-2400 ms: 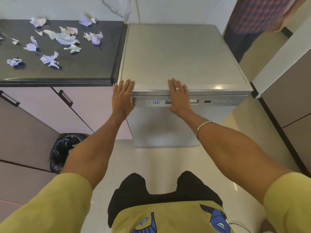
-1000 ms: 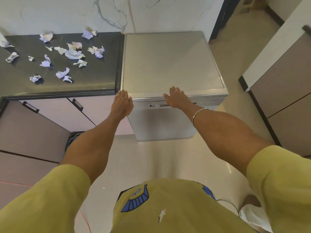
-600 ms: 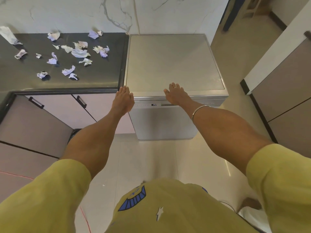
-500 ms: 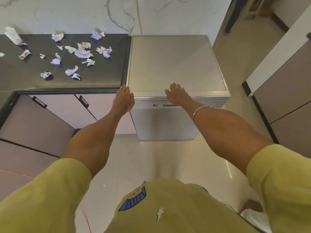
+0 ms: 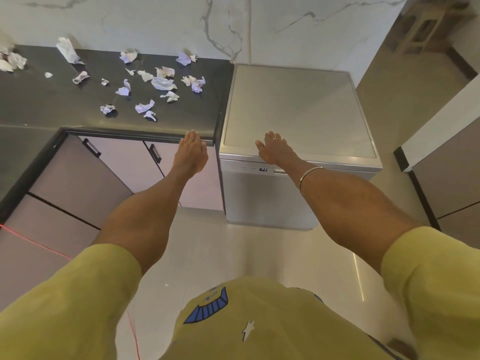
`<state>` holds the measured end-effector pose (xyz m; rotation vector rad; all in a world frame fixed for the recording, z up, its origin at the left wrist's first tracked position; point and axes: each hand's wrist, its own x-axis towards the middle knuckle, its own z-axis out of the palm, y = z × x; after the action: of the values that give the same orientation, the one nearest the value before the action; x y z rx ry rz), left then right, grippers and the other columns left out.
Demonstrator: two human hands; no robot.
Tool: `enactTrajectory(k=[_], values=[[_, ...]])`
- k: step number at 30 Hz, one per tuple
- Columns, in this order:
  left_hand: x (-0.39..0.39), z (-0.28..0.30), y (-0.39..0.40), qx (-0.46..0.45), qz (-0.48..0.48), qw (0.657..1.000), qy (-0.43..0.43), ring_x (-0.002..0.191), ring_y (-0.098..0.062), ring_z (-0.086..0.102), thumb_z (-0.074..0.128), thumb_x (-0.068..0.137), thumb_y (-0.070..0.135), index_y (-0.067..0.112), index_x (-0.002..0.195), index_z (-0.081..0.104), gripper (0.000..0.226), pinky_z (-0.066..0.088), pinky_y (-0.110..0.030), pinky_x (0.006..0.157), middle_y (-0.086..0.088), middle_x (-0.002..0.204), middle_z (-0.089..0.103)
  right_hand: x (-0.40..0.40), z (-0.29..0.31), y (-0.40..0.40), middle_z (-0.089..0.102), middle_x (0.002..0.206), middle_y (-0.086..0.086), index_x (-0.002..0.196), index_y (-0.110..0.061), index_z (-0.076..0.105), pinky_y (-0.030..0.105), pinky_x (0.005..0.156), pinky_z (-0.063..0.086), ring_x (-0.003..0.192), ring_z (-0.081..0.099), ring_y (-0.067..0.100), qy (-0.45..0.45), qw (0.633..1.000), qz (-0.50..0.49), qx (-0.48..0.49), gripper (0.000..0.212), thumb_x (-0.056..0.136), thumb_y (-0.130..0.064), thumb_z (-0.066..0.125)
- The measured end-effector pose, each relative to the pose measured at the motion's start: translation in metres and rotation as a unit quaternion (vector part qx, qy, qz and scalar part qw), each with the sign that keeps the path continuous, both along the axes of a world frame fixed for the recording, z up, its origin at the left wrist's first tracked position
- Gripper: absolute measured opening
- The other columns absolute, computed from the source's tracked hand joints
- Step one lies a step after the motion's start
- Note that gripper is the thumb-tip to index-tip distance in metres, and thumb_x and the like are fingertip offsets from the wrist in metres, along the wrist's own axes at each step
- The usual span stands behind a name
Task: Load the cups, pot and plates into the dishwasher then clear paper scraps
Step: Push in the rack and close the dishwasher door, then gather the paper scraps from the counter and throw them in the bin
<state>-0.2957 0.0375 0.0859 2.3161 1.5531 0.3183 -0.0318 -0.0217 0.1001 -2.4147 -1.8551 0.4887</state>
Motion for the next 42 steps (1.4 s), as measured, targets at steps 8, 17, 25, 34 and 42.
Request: enactTrajectory(k=[8, 17, 25, 34, 42], values=[[-0.05, 0.004, 0.006, 0.004, 0.046, 0.999, 0.013, 0.151, -0.03, 0.008, 0.02, 0.107, 0.025, -0.002, 0.154, 0.016, 0.054, 0.008, -0.041, 0.124, -0.018, 0.162, 0.013, -0.065, -0.004, 0.032, 0.017, 0.163, 0.015, 0.153, -0.002, 0.022, 0.048, 0.12, 0.017, 0.149, 0.015, 0.034, 0.013, 0.999, 0.037, 0.004, 0.063, 0.106, -0.043, 0.023], [-0.099, -0.006, 0.034, 0.003, 0.101, 0.995, 0.026, 0.152, -0.028, 0.007, 0.023, 0.106, 0.025, -0.002, 0.154, 0.014, 0.056, 0.008, -0.04, 0.124, -0.017, 0.163, 0.011, -0.116, -0.01, 0.09, 0.017, 0.163, 0.014, 0.154, -0.005, 0.022, 0.048, 0.12, 0.019, 0.149, 0.016, 0.035, 0.041, 0.995, 0.087, 0.001, 0.067, 0.104, -0.049, 0.025], [-0.129, 0.0, 0.082, 0.002, 0.162, 0.987, 0.015, 0.151, -0.029, 0.009, 0.024, 0.105, 0.025, -0.002, 0.154, 0.016, 0.056, 0.009, -0.041, 0.124, -0.018, 0.162, 0.014, -0.147, -0.012, 0.168, 0.019, 0.162, 0.017, 0.153, 0.0, 0.023, 0.048, 0.12, 0.018, 0.149, 0.017, 0.035, 0.037, 0.988, 0.152, 0.007, 0.069, 0.104, -0.048, 0.024], [-0.141, -0.003, 0.135, 0.003, 0.219, 0.976, -0.003, 0.151, -0.03, 0.009, 0.026, 0.106, 0.025, -0.001, 0.153, 0.018, 0.055, 0.009, -0.042, 0.124, -0.018, 0.162, 0.015, -0.171, -0.007, 0.239, 0.015, 0.162, 0.018, 0.154, 0.001, 0.02, 0.048, 0.121, 0.017, 0.15, 0.013, 0.035, 0.026, 0.979, 0.201, -0.004, 0.07, 0.104, -0.048, 0.025], [-0.142, -0.011, 0.163, -0.007, 0.266, 0.964, -0.021, 0.151, -0.03, 0.012, 0.027, 0.106, 0.024, 0.0, 0.153, 0.02, 0.053, 0.011, -0.04, 0.124, -0.018, 0.161, 0.017, -0.19, -0.006, 0.285, 0.06, 0.129, 0.016, 0.131, -0.005, 0.055, 0.044, 0.097, 0.049, 0.117, 0.058, 0.035, 0.074, 0.972, 0.221, -0.002, 0.063, 0.096, -0.054, 0.035]])
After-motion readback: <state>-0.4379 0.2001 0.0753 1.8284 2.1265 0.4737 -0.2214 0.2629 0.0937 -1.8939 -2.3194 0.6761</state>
